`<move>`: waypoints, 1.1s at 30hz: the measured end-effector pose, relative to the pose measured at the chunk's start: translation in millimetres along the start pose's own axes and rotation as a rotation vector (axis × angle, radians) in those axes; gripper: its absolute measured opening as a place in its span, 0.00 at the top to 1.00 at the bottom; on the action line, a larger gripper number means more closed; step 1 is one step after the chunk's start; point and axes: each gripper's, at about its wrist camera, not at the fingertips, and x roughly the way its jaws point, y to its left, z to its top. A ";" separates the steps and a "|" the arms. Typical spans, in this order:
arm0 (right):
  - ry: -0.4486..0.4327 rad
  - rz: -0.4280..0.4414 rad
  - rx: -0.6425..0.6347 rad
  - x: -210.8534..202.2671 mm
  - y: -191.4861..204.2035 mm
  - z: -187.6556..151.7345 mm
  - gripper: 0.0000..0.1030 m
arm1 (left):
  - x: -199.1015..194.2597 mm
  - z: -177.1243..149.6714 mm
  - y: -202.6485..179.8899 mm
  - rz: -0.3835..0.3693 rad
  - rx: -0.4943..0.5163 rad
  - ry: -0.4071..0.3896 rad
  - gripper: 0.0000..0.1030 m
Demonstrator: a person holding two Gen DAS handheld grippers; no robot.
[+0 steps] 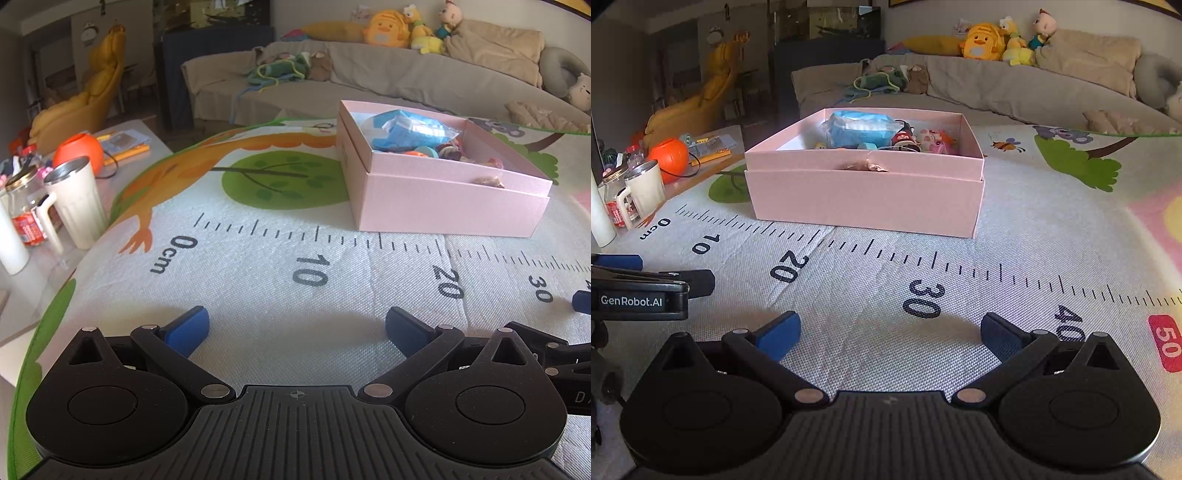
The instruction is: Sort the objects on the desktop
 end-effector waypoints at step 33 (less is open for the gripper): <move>0.000 0.000 0.000 0.1 -0.1 -0.2 0.00 | -0.5 -0.3 1.4 -0.008 -0.007 -0.002 0.00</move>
